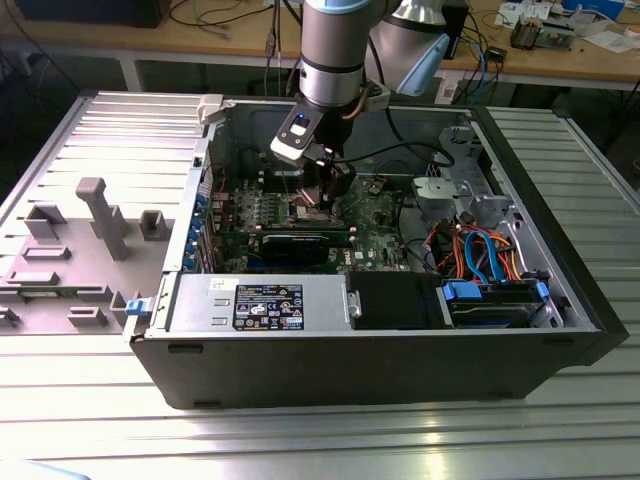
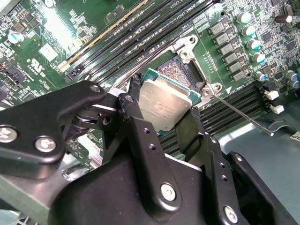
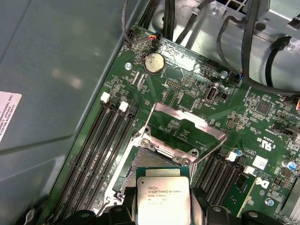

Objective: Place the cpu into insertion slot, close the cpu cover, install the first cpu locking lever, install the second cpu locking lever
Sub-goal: 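Place the cpu into insertion slot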

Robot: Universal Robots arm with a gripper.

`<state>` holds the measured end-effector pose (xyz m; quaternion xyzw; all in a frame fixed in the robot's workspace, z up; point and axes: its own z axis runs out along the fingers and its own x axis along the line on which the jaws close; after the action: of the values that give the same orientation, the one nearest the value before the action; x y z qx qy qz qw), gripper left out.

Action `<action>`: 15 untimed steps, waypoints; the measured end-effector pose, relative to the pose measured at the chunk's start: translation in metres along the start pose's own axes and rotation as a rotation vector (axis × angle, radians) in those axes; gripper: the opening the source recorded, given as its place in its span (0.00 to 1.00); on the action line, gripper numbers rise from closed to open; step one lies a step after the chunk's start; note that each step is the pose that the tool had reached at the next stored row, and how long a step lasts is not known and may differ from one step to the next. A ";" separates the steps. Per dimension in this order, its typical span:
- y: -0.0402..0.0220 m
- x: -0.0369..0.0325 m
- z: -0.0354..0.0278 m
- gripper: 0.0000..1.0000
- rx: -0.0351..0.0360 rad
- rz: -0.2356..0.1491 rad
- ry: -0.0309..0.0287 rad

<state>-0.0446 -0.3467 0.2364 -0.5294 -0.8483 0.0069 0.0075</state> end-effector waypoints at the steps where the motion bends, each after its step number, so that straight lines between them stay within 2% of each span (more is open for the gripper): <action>1: 0.0000 0.0000 0.0000 0.55 0.0000 0.001 0.0000; 15: 0.0000 0.0000 0.0000 0.55 0.0000 0.007 0.0002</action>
<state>-0.0446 -0.3466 0.2364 -0.5322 -0.8465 0.0069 0.0075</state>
